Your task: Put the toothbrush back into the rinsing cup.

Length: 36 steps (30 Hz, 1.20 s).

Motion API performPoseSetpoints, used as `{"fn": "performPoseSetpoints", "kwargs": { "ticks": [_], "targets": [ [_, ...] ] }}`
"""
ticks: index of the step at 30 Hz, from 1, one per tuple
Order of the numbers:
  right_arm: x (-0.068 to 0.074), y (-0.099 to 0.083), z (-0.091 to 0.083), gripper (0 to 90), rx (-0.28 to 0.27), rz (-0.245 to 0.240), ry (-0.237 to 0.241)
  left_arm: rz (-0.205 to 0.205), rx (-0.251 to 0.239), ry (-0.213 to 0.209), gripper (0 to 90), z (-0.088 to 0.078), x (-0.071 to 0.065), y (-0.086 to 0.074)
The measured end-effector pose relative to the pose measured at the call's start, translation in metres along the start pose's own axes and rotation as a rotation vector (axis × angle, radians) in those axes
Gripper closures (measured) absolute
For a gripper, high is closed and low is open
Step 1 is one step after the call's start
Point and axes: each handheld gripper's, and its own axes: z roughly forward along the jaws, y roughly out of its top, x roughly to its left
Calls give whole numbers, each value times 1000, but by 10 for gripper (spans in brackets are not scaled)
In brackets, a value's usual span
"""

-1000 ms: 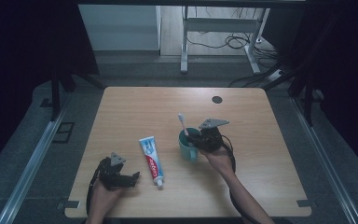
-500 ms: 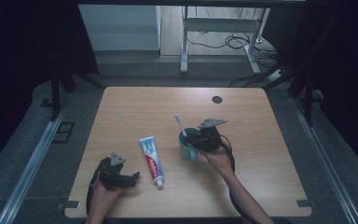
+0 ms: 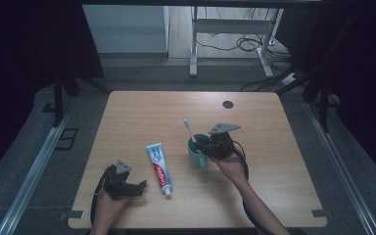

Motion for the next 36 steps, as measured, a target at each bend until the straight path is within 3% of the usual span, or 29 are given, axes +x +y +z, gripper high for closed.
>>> {"fn": "performPoseSetpoints", "kwargs": {
  "ticks": [21, 36],
  "targets": [
    [3, 7, -24, 403, 35, -28, 4, 4, 0, 1, 0, 0, 0, 0],
    [3, 4, -40, 205, 40, -78, -16, 0, -4, 1, 0, 0, 0, 0]
  ]
}}
